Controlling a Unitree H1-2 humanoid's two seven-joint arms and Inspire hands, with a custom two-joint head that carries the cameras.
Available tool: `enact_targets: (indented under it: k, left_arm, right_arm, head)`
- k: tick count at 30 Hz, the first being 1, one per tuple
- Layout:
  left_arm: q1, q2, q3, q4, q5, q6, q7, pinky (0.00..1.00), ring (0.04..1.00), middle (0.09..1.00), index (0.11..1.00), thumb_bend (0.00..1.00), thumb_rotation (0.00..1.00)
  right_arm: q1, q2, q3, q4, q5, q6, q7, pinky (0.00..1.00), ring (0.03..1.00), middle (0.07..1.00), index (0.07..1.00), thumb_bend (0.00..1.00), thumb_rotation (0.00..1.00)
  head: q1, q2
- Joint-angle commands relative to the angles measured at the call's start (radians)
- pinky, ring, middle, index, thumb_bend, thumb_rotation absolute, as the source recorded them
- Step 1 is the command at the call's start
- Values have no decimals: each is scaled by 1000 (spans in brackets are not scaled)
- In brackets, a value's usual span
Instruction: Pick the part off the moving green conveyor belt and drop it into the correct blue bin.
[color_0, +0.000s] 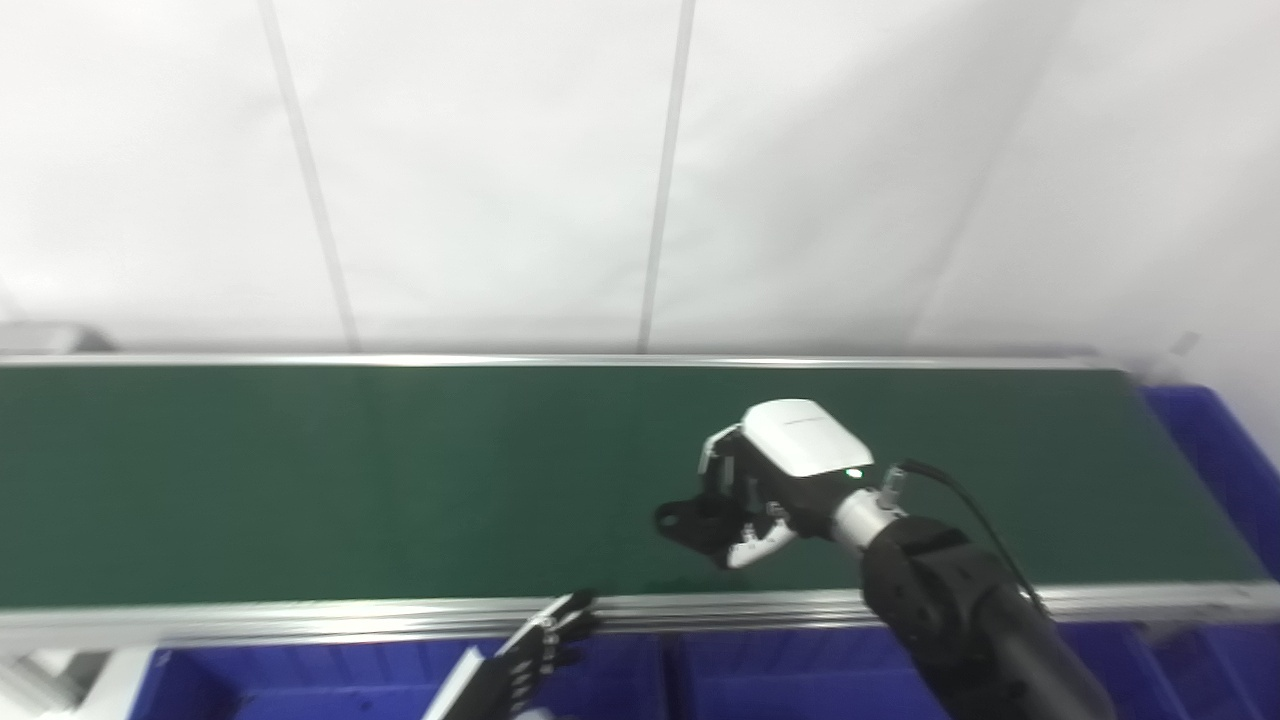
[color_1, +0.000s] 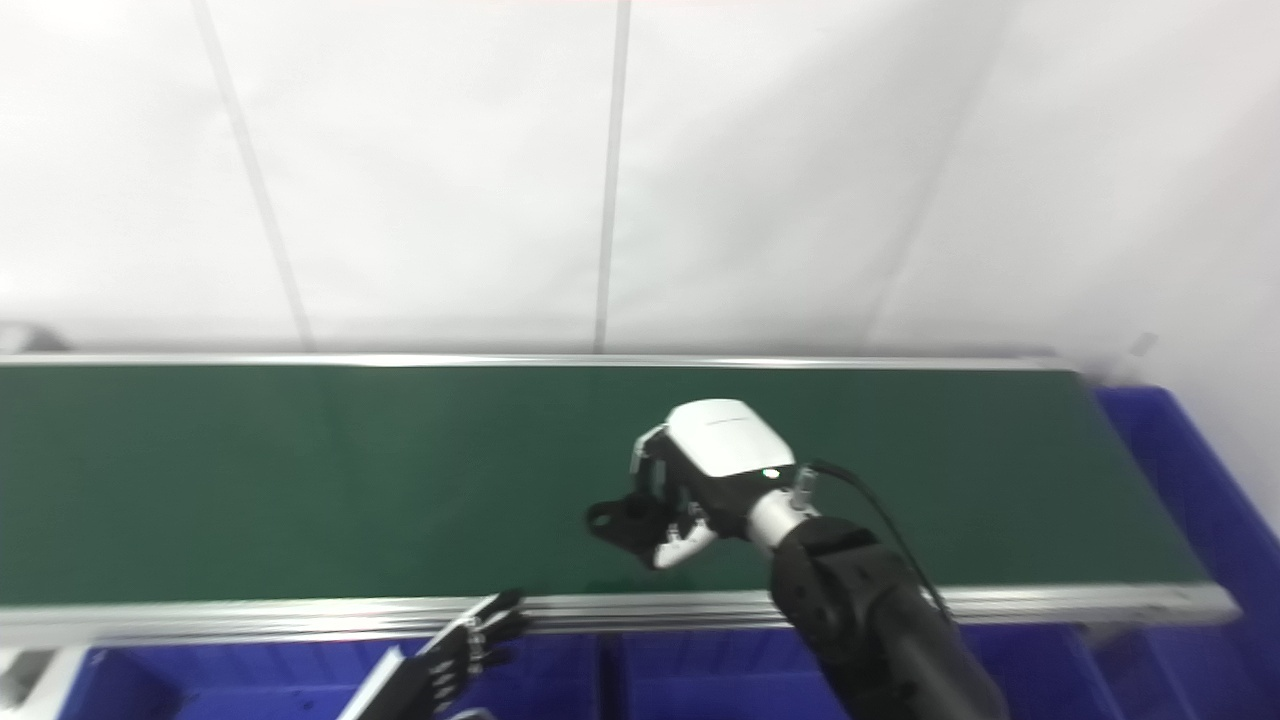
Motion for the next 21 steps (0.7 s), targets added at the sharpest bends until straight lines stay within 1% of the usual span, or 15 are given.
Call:
enact_targets:
  k: [1,2,3,4,5,6,7,11,12,13,16,18,19,20,21]
  left_arm:
    - [-1,20,14,-46,-36,-1,-21,882,918,904,925,771,696]
    - [-2,27,20,-50,-46,0,-27,885,915,900,923,763,693]
    - [-3,37,27,-56,-59,2,-34,885,914,899,922,762,692]
    - [-4,43,33,-59,-67,4,-39,886,913,896,920,764,693]
    - [-6,52,41,-68,-77,10,-45,886,916,893,917,764,695]
    - [-6,58,46,-74,-83,15,-49,883,918,891,915,763,697]
    - [-9,69,52,-91,-85,28,-53,882,918,890,914,762,698]
    - [-24,109,75,-146,-102,73,-71,842,894,889,915,751,734]
    - [-29,114,81,-152,-108,84,-75,838,890,883,914,756,741]
    - [-33,120,88,-162,-115,98,-78,833,887,878,911,764,743]
    - [-47,130,101,-175,-134,122,-89,807,880,865,905,775,733]
    - [-55,133,106,-176,-146,129,-96,801,882,866,902,778,720]
    - [-58,134,106,-177,-150,131,-98,796,886,866,899,791,712]
    - [-59,135,107,-181,-150,134,-97,787,886,866,899,801,714]
    - [-61,135,108,-183,-149,134,-97,786,885,866,900,803,714]
  right_arm:
    - [-2,1,-31,-72,-25,31,20,226,293,408,519,513,9]
    - [11,2,-37,-92,-31,34,30,217,282,402,517,512,9]
    - [17,8,-40,-111,-41,40,46,215,280,401,517,512,9]
    - [30,10,-45,-130,-49,47,62,212,277,400,518,512,9]
    - [36,16,-48,-148,-61,58,84,213,282,435,503,516,8]
    - [40,22,-50,-159,-71,65,101,223,295,459,494,519,7]
    - [53,25,-54,-177,-83,73,120,226,300,466,491,520,7]
    - [86,49,-61,-225,-170,116,230,263,339,477,490,521,6]
    - [88,56,-64,-232,-185,119,252,268,343,441,516,516,8]
    - [97,60,-68,-238,-200,116,268,271,345,429,525,515,7]
    - [136,71,-84,-251,-234,108,303,283,360,423,532,515,7]
    - [160,82,-89,-252,-256,101,319,296,376,428,531,517,6]
    - [171,87,-90,-251,-269,97,325,281,362,422,532,516,5]
    - [185,90,-90,-251,-283,90,329,262,341,447,511,520,3]
    - [203,92,-91,-248,-294,81,324,259,337,453,507,521,3]
  head:
    - [-45,22]
    - [-59,29]
    - [-106,50]
    - [-106,50]
    - [-148,72]
    - [-148,72]
    - [-203,105]
    - [-298,172]
    - [-303,177]
    - [-329,203]
    - [-348,234]
    - [-351,246]
    - [-351,253]
    - [-349,261]
    - [-348,264]
